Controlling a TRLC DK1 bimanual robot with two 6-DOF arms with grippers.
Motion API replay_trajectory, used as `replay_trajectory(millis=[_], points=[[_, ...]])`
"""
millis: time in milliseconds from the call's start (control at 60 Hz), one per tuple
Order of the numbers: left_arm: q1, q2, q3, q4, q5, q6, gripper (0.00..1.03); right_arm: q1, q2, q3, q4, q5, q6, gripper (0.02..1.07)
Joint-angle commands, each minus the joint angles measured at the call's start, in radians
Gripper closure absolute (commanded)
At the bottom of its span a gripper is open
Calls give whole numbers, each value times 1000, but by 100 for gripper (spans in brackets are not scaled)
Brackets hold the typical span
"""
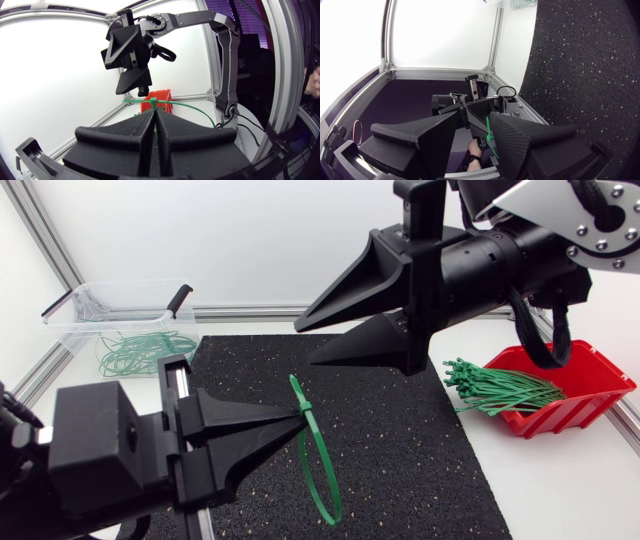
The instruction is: Take a green cable tie from the red box, thread the tail through the head to close it, then place it in the transparent bin on the left.
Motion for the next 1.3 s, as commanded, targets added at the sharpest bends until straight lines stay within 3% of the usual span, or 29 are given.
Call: replay_trajectory(millis=[0, 433, 1083, 1183, 1283], points=[[9, 14, 17, -1, 4, 76, 99, 17, 5, 23, -15, -7, -54, 61], [-9, 32, 52, -7, -8, 228, 99, 27, 34, 30, -151, -7, -325, 61], [-23, 59, 47, 12, -28, 314, 99, 50, 32, 22, -254, -10, -554, 66], [-21, 59, 47, 13, -30, 314, 99, 50, 32, 22, -256, -8, -563, 81], [-21, 59, 46, 12, -31, 314, 99, 47, 35, 22, -254, -8, -568, 87]])
